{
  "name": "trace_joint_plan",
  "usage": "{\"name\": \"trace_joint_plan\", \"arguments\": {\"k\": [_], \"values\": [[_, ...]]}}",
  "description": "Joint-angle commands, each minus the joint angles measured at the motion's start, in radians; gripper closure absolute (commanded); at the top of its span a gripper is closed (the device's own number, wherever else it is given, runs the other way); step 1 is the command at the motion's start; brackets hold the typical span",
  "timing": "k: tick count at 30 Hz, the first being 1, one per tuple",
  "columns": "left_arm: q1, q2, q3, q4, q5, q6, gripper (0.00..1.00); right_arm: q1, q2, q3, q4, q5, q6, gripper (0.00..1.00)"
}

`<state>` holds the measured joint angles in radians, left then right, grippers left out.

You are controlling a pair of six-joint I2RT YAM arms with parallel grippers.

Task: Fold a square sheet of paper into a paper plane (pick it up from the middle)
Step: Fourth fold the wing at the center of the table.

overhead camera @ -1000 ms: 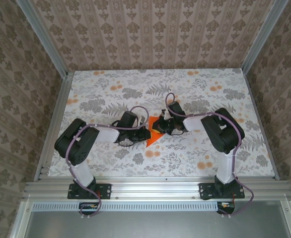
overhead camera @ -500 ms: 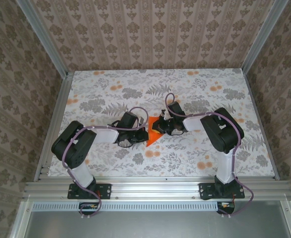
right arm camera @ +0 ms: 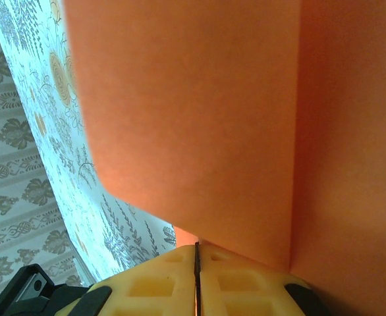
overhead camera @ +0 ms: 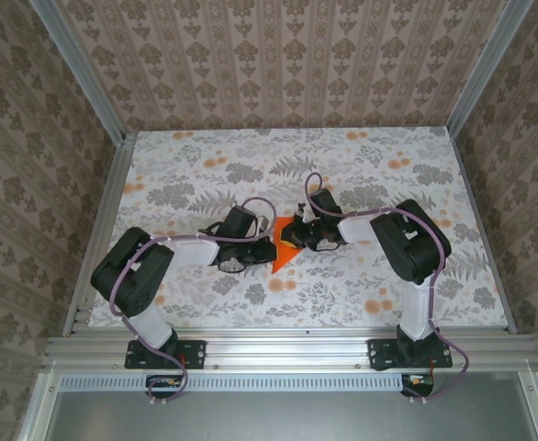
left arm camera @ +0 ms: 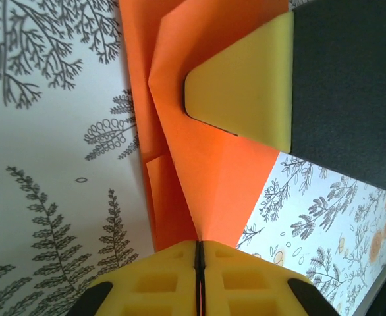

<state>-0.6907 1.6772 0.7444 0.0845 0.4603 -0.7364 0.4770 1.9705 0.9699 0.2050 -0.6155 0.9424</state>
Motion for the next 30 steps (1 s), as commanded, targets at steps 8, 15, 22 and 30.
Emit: {"name": "trace_joint_plan", "arguments": {"k": [8,15,22,30], "values": [[-0.027,-0.013,0.004,-0.097,0.021,0.036,0.93,0.002,0.036,-0.001,-0.056,0.030,-0.008,0.90],[-0.027,-0.011,-0.018,-0.044,0.074,0.032,0.86,0.003,0.035,-0.007,-0.054,0.034,-0.005,0.90],[-0.027,0.007,-0.022,-0.023,0.099,0.041,0.91,0.003,0.036,-0.008,-0.054,0.034,-0.007,0.90],[-0.027,0.035,-0.043,0.006,0.116,0.049,1.00,0.003,0.043,-0.006,-0.055,0.036,-0.008,0.90]]}}
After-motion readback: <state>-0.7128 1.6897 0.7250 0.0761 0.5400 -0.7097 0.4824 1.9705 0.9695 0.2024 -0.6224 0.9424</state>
